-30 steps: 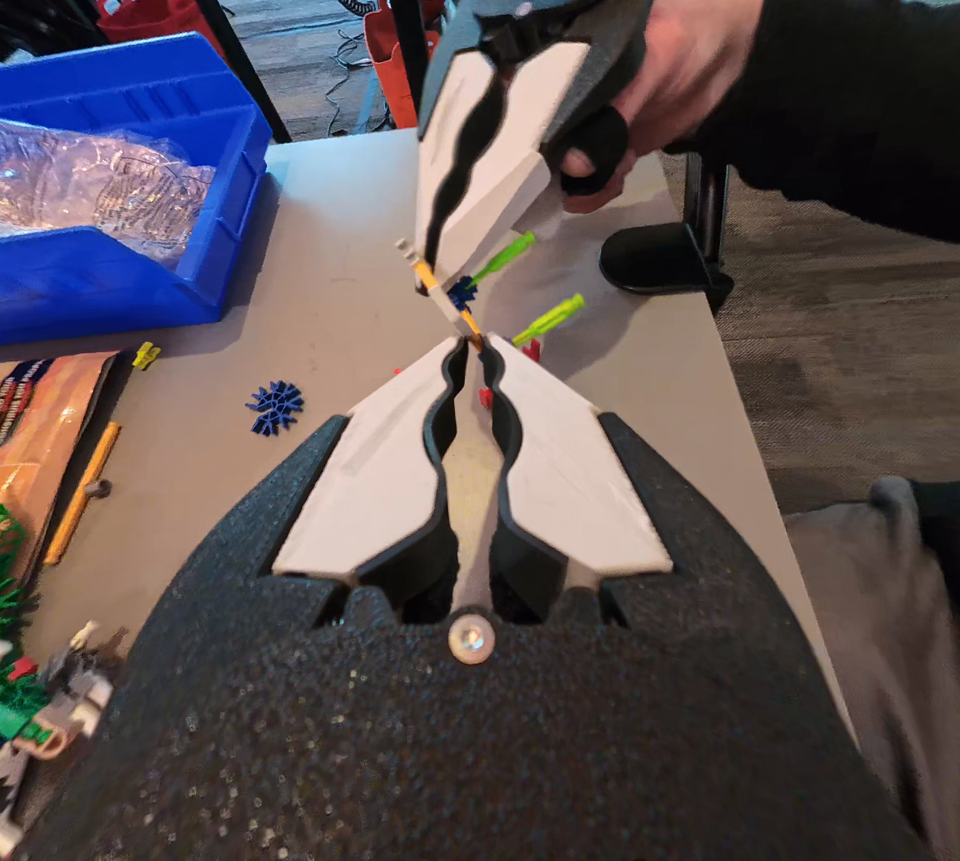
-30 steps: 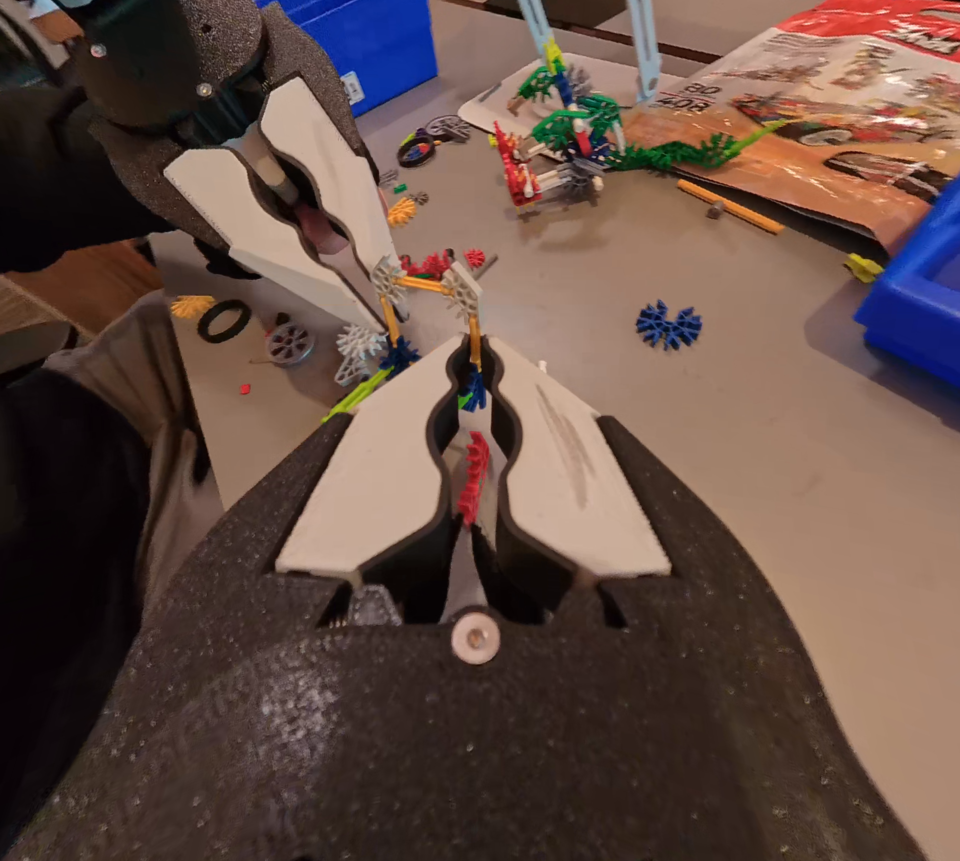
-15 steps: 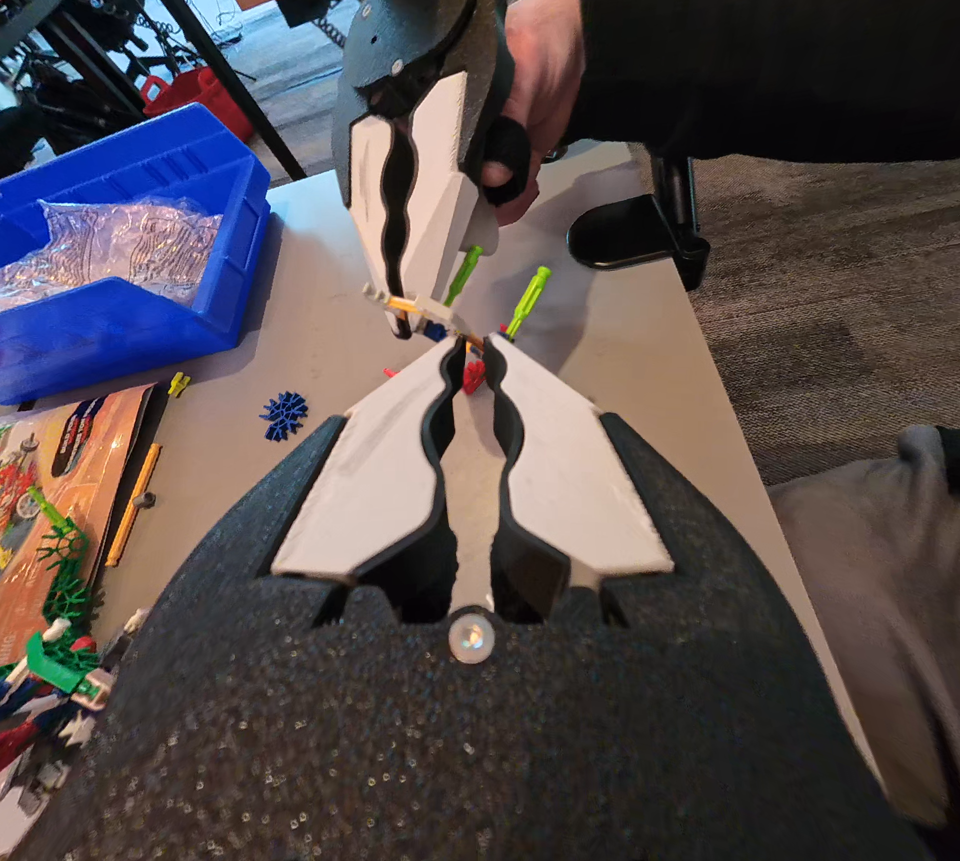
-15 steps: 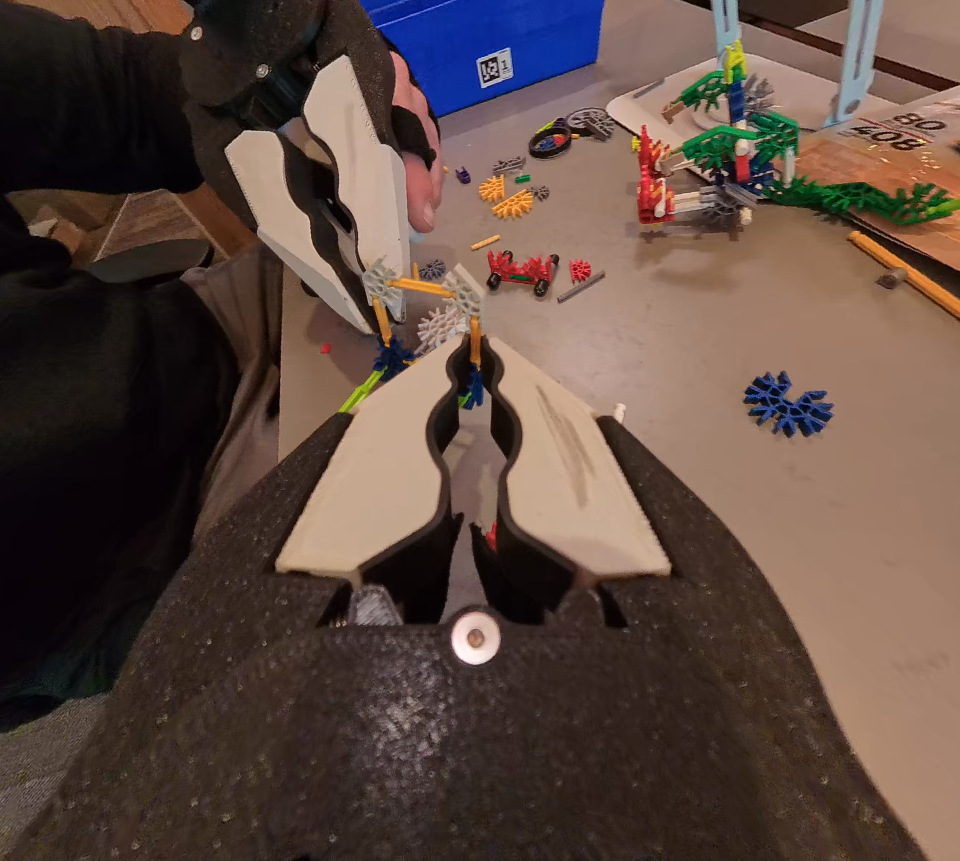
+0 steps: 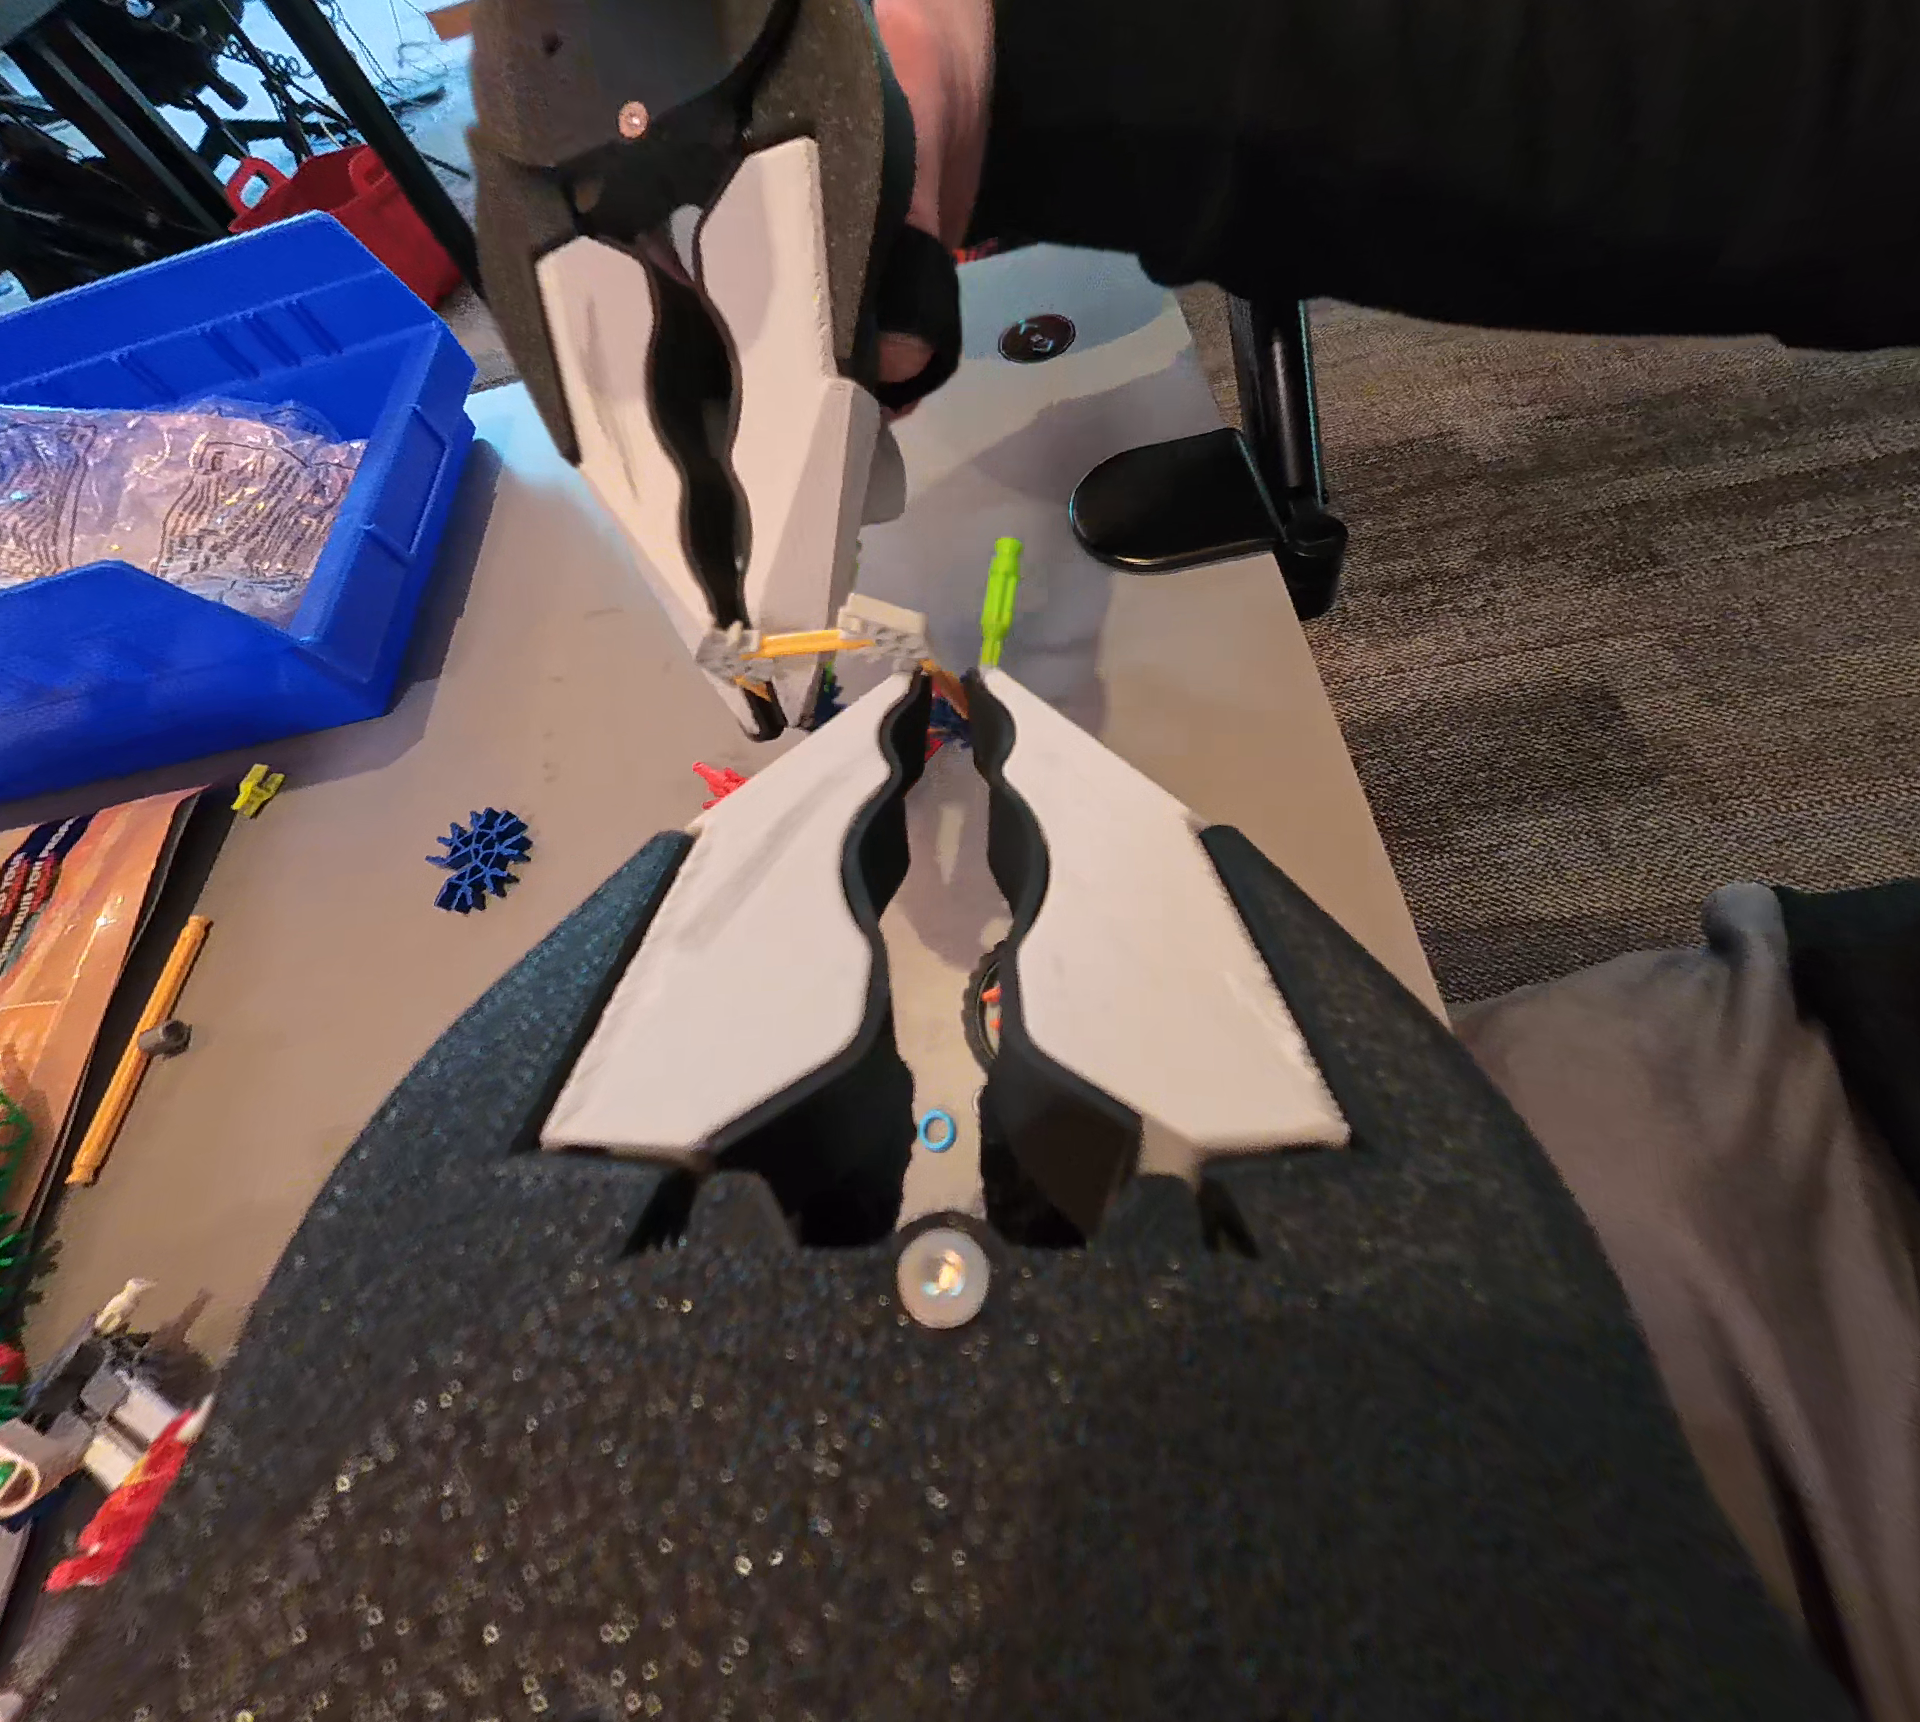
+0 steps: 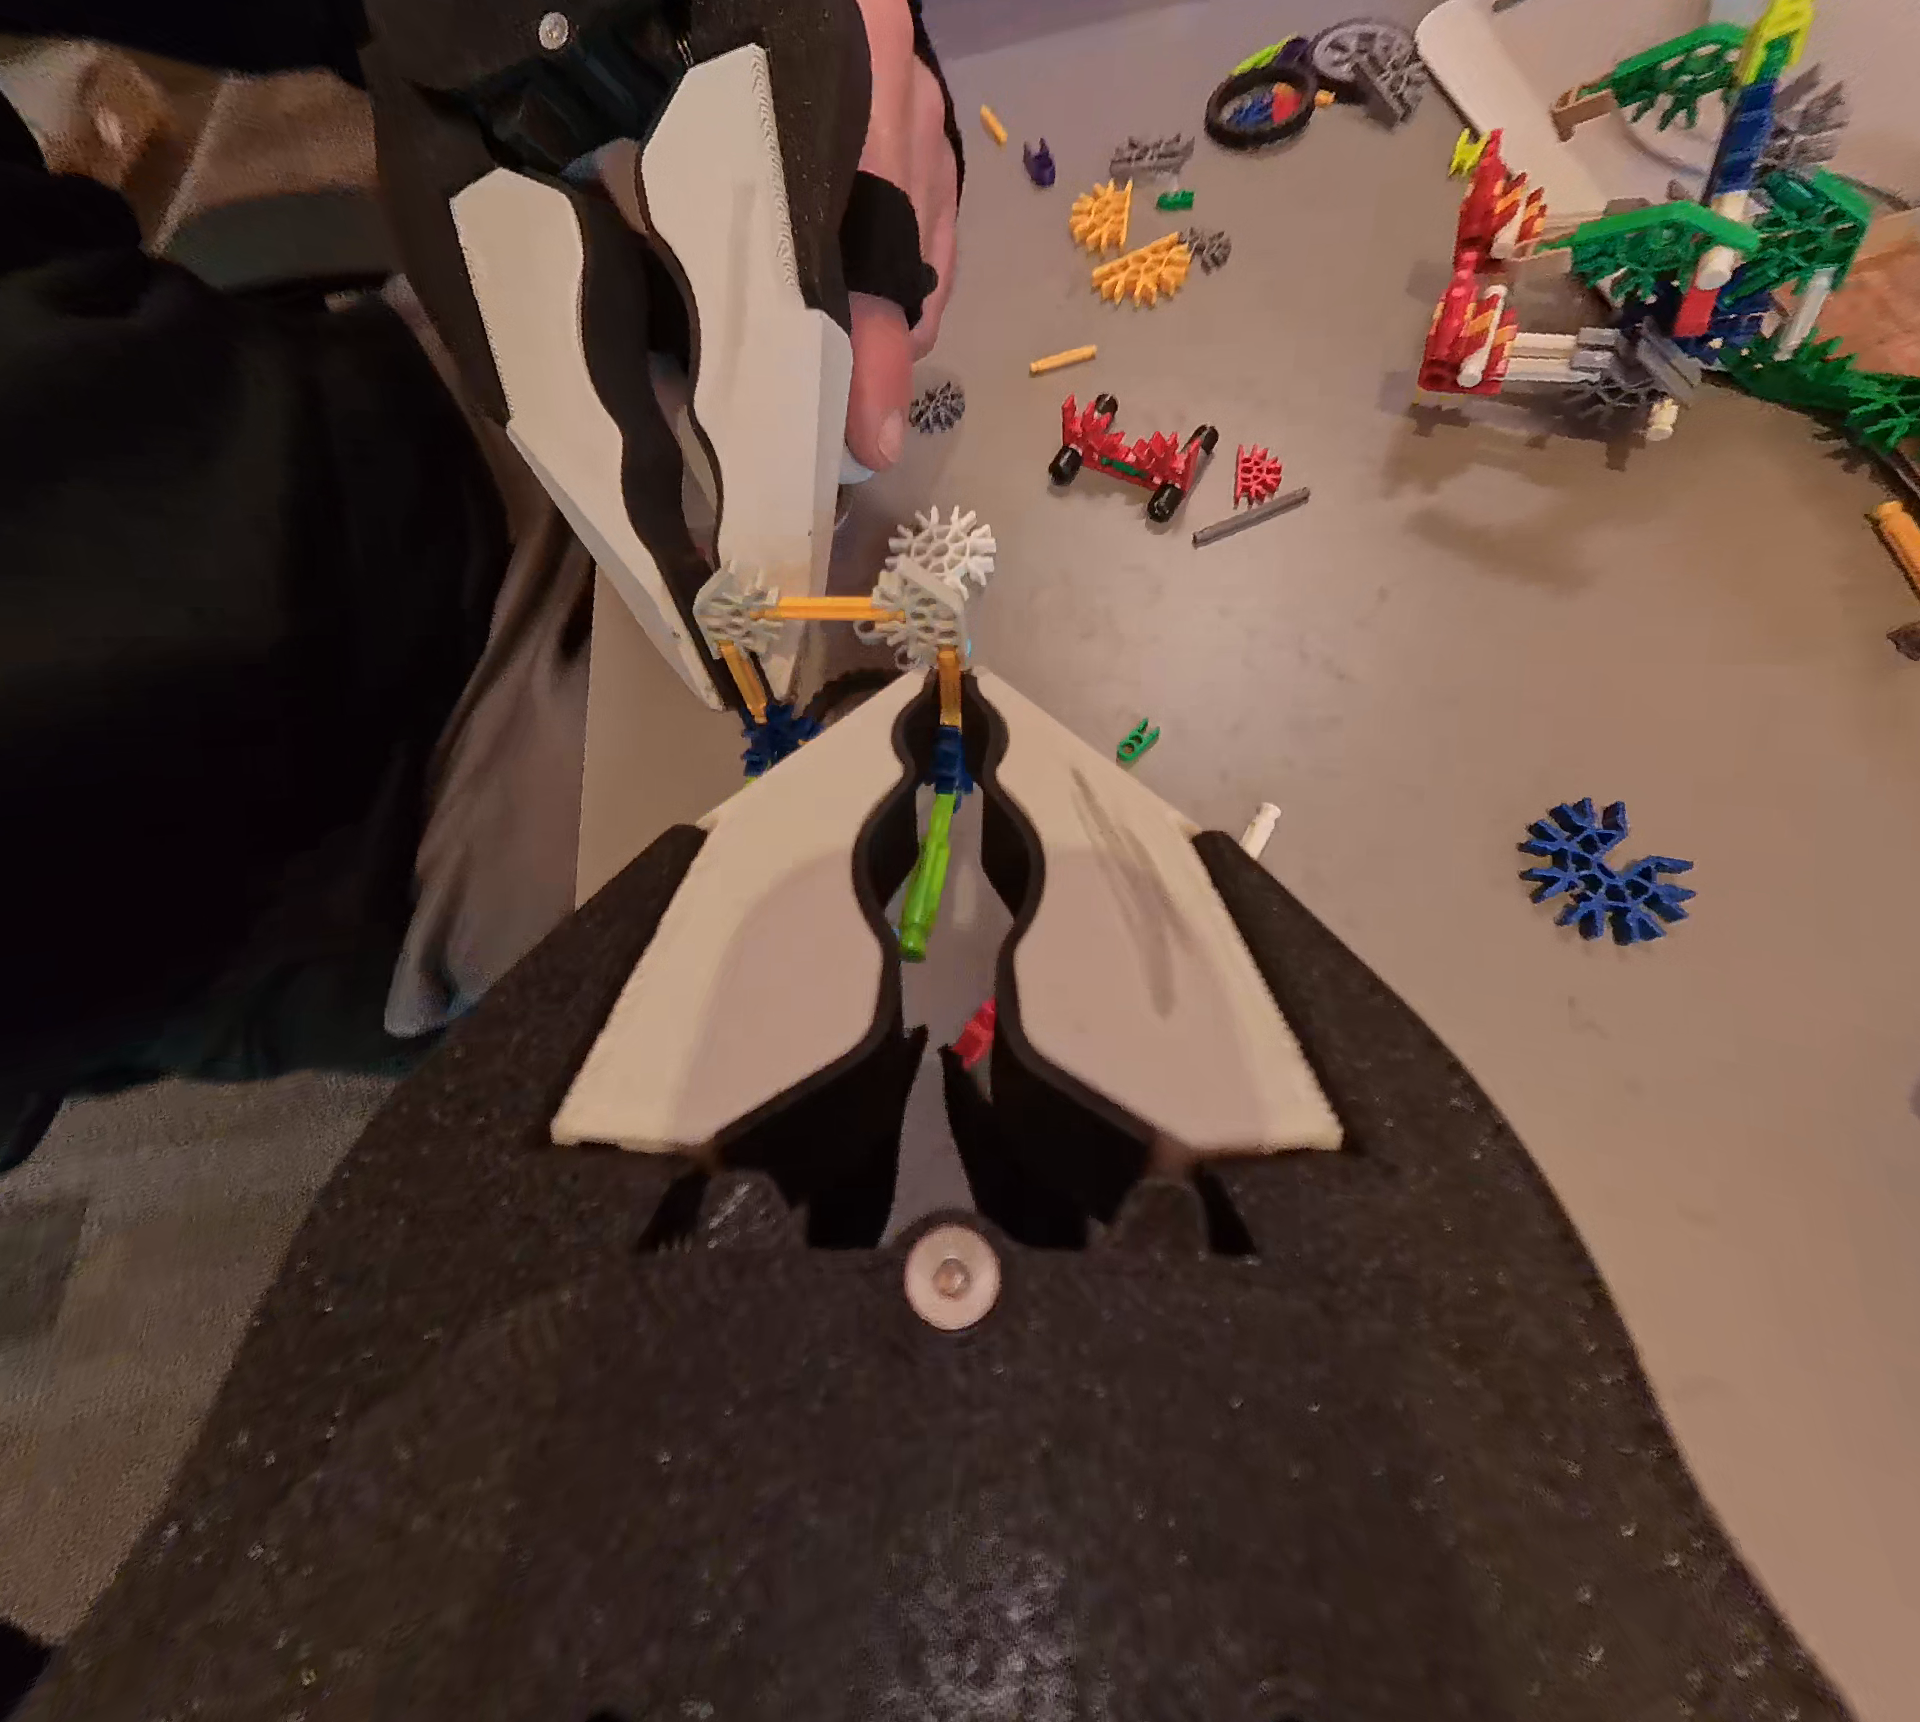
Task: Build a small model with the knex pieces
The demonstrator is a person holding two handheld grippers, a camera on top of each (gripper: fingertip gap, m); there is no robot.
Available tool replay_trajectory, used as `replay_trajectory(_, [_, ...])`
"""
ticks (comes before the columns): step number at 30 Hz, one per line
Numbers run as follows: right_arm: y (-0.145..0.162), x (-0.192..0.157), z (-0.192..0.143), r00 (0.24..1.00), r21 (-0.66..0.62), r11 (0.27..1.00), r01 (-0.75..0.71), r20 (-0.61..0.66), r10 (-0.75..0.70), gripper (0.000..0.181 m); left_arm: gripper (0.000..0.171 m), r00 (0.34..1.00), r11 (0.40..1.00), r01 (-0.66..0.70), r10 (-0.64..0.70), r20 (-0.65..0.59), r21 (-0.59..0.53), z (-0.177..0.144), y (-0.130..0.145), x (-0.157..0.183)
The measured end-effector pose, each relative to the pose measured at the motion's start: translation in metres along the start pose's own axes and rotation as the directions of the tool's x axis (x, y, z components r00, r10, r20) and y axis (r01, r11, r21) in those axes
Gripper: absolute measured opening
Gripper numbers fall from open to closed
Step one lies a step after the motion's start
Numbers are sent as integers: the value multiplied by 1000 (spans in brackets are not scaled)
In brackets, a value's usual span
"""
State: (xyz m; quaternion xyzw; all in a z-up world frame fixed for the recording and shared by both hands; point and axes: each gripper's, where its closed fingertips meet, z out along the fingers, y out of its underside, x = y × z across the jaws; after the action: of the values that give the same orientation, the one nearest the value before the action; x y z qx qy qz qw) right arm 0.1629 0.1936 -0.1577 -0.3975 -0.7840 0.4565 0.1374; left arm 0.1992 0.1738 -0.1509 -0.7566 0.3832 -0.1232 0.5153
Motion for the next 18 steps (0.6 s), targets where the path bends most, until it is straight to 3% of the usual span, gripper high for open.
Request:
replay_trajectory(5, [5, 0, 5, 998, -204, 977, 56, 21, -53, 2, 4, 1000, 1000, 3, -3, 29, 5, 5, 3, 2])
replay_trajectory(12, [19, -4, 13, 994, -454, 884, 113, 58, -97, 2, 2, 998, 999, -33, 35, 59, -29, 11, 14, 5])
replay_trajectory(18, [23, -3, 15, 990, -542, 829, 138, 62, -125, 2, 3, 998, 999, -22, 24, 57, -26, 12, 16, 5])
